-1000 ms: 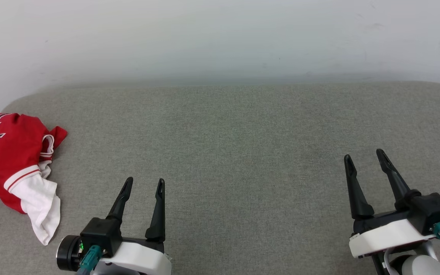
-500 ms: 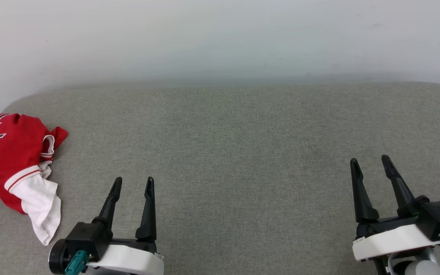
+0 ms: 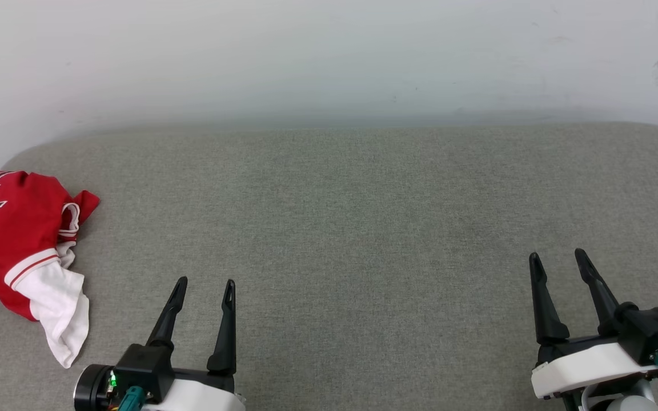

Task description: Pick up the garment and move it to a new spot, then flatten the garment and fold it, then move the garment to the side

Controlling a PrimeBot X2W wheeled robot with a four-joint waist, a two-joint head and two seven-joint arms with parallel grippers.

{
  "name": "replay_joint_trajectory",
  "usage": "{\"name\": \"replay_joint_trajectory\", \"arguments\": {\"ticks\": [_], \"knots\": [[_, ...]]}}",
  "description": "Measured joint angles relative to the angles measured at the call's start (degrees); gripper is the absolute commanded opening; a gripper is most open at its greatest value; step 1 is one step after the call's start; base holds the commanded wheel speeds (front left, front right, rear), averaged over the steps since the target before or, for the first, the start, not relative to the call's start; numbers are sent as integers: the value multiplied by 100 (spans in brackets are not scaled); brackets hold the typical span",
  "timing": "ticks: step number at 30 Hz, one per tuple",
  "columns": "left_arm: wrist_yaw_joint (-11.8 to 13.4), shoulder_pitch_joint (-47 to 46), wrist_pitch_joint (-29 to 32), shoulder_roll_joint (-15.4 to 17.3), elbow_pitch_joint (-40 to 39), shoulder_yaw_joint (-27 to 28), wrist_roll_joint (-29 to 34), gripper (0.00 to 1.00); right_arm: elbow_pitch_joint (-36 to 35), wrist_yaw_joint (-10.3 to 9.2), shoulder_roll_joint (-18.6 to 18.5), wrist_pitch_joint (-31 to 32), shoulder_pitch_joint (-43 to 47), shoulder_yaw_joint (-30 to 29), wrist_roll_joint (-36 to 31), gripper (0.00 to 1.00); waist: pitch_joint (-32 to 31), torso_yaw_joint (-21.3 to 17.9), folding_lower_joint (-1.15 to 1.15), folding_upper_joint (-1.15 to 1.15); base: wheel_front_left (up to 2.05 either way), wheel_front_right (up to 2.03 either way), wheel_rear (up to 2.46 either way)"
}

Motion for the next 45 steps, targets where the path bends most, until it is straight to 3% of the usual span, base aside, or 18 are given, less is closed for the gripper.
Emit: {"name": "replay_joint_trajectory", "arguments": {"ticks": [10,21,45], "knots": [[-102,16,-74,-36,52,53,258,100,-74,0,0,-86,-19,-40,-202,100,56,18,0,0,0,0,0],[-13,-27,-75,-43,75,120,240,100,-133,0,0,-87,-16,178,-140,100,59,244,0,0,0,0,0],[91,69,-75,-45,229,244,190,100,-66,0,0,-88,71,824,-176,100,-74,1881,0,0,0,0,0]]}}
